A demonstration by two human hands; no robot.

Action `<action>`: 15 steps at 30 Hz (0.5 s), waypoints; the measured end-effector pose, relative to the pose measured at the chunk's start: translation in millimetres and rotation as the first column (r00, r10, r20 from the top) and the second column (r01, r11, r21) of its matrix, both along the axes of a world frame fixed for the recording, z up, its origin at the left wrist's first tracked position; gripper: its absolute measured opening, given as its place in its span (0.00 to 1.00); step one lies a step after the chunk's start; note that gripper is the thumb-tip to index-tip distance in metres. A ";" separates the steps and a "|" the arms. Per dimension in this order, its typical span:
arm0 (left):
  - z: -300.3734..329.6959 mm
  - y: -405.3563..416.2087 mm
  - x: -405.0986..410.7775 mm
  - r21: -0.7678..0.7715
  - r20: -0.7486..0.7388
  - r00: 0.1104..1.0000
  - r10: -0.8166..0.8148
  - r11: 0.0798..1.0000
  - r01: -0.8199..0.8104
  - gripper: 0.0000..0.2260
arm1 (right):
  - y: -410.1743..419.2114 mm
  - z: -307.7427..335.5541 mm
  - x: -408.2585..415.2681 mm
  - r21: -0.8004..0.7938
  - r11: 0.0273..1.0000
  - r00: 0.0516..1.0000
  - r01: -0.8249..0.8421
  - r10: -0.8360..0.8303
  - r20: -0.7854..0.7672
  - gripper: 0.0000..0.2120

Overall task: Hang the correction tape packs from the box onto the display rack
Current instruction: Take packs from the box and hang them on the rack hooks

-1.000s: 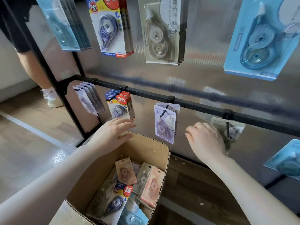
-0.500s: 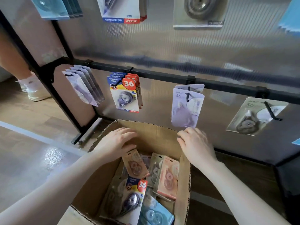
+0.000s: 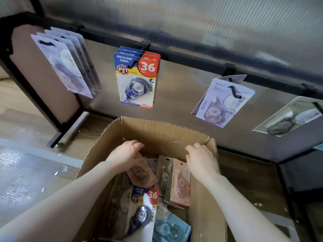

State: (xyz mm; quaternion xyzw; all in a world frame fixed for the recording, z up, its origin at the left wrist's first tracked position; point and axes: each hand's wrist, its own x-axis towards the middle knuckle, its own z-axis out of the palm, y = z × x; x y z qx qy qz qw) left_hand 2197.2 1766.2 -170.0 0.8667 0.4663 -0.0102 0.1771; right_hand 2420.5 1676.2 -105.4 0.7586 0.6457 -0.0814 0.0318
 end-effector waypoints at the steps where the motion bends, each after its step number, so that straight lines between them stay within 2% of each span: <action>1: -10.7 3.4 1.6 -0.028 -0.016 0.999 0.028 0.999 -0.028 0.23 | 1.9 -8.1 -1.1 -0.047 0.999 1.000 0.015 -0.014 0.005 0.12; 4: -41.1 8.7 5.6 -0.106 -0.070 0.994 0.086 0.990 -0.093 0.25 | 5.5 -36.0 -3.6 -0.167 0.984 0.998 0.063 -0.063 0.009 0.12; 7: -63.0 9.2 4.6 -0.150 -0.104 0.992 0.076 0.985 -0.091 0.23 | 4.0 -62.3 -3.2 -0.247 0.965 0.996 0.084 -0.089 -0.011 0.12; 9: -71.8 9.3 0.6 -0.211 -0.111 0.990 0.084 0.972 -0.106 0.26 | 1.8 -75.2 -1.6 -0.295 0.953 0.996 0.077 -0.088 -0.024 0.14; 15: -88.5 10.4 -11.3 -0.287 -0.135 0.981 0.140 0.942 -0.174 0.34 | 8.4 -97.6 1.1 -0.338 0.934 0.988 0.112 -0.142 -0.065 0.19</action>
